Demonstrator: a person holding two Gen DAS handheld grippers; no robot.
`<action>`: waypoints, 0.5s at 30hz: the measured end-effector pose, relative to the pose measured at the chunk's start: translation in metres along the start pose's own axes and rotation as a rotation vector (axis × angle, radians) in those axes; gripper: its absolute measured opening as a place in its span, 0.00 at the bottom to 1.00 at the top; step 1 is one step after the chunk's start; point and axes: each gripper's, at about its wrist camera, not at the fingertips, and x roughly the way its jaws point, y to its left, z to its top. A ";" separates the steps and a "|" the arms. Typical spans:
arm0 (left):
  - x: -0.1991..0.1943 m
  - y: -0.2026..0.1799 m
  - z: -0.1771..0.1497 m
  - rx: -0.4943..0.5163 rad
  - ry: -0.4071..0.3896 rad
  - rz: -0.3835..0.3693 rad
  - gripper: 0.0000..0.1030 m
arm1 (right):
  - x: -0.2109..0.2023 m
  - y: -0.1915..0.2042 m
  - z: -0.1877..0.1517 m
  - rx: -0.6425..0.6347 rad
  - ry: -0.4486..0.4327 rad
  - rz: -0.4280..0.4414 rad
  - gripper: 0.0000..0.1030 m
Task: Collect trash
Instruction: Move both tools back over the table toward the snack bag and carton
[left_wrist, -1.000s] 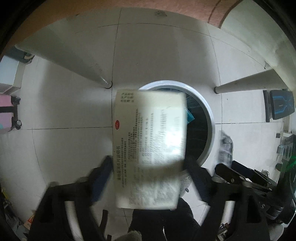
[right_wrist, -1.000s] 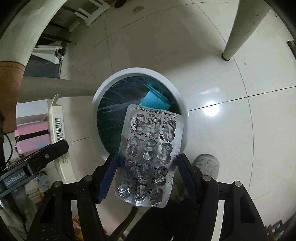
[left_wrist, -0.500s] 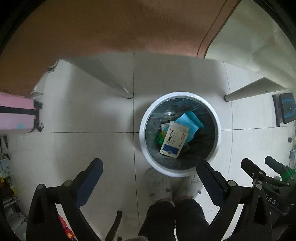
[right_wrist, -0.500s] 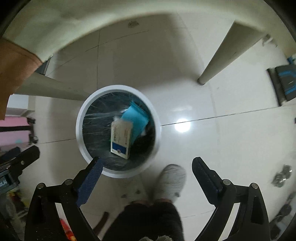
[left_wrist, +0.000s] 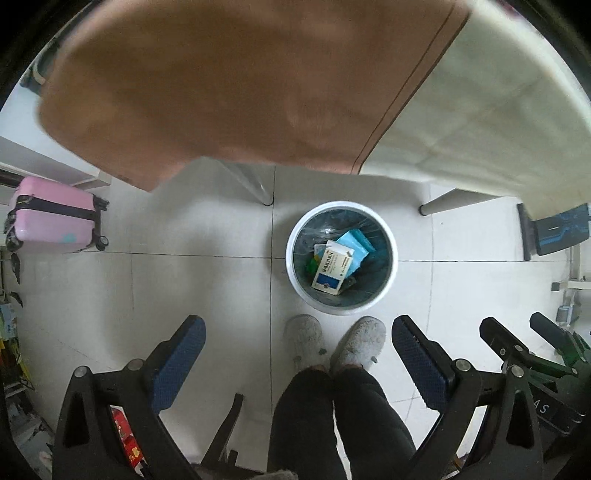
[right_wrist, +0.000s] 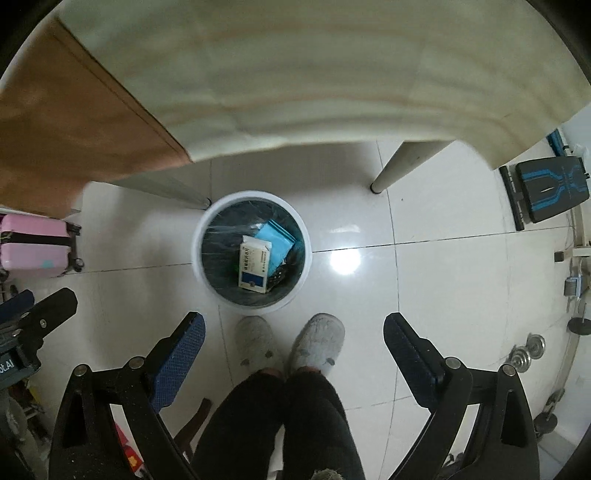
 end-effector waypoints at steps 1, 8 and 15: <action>-0.017 0.001 -0.001 0.001 -0.006 -0.004 1.00 | -0.011 0.000 -0.002 0.003 -0.001 0.005 0.95; -0.119 -0.005 0.008 -0.007 -0.088 -0.021 1.00 | -0.124 -0.009 -0.001 0.117 -0.031 0.087 0.95; -0.193 -0.041 0.070 0.035 -0.273 0.044 1.00 | -0.214 -0.064 0.058 0.303 -0.147 0.174 0.96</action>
